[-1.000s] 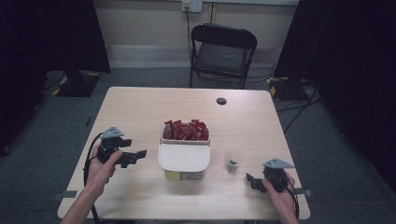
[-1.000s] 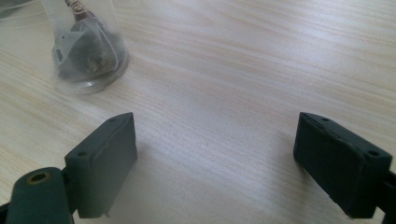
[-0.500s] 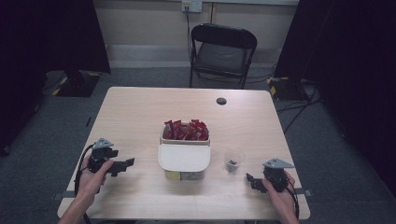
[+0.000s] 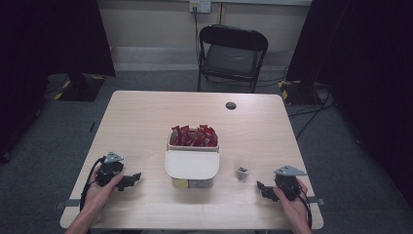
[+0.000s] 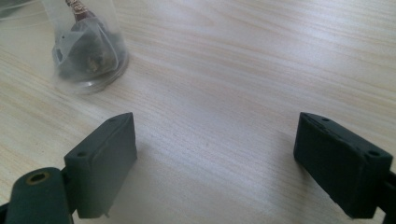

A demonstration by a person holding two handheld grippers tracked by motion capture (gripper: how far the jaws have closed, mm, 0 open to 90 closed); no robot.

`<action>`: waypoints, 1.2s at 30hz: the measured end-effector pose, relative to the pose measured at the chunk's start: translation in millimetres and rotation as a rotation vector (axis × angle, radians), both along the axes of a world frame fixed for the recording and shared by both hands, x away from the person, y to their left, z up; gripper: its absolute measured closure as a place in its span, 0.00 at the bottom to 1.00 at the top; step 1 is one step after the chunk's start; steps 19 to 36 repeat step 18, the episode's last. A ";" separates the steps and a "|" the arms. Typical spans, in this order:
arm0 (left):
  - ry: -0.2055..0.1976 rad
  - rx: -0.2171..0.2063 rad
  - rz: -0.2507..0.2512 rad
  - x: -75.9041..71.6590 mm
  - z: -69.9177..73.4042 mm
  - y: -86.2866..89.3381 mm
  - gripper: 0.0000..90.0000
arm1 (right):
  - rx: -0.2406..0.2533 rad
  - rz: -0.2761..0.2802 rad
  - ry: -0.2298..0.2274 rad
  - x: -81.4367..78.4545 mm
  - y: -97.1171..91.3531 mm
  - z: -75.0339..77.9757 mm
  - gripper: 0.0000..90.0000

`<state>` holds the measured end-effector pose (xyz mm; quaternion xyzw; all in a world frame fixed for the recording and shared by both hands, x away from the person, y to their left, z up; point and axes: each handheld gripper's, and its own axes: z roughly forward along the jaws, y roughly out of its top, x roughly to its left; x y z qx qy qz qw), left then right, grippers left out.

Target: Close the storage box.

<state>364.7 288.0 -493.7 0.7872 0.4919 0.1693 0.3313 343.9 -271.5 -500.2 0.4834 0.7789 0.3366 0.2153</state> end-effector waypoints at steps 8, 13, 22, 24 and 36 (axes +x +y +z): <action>-0.068 0.026 -0.015 -3.9 -7.4 -2.4 0.12 | 0.000 0.000 0.000 0.0 0.0 0.0 0.14; -0.079 0.026 -0.011 -3.6 -8.7 -2.4 0.09 | 0.000 0.000 0.000 0.0 0.0 0.0 0.14; -0.074 0.029 -0.016 -3.0 -8.6 -2.2 0.08 | 0.000 0.000 0.000 -0.1 0.0 0.0 0.14; -0.074 0.029 -0.016 -3.0 -8.6 -2.2 0.08 | 0.000 0.000 0.000 -0.1 0.0 0.0 0.14; -0.074 0.029 -0.016 -3.0 -8.6 -2.2 0.08 | 0.000 0.000 0.000 -0.1 0.0 0.0 0.14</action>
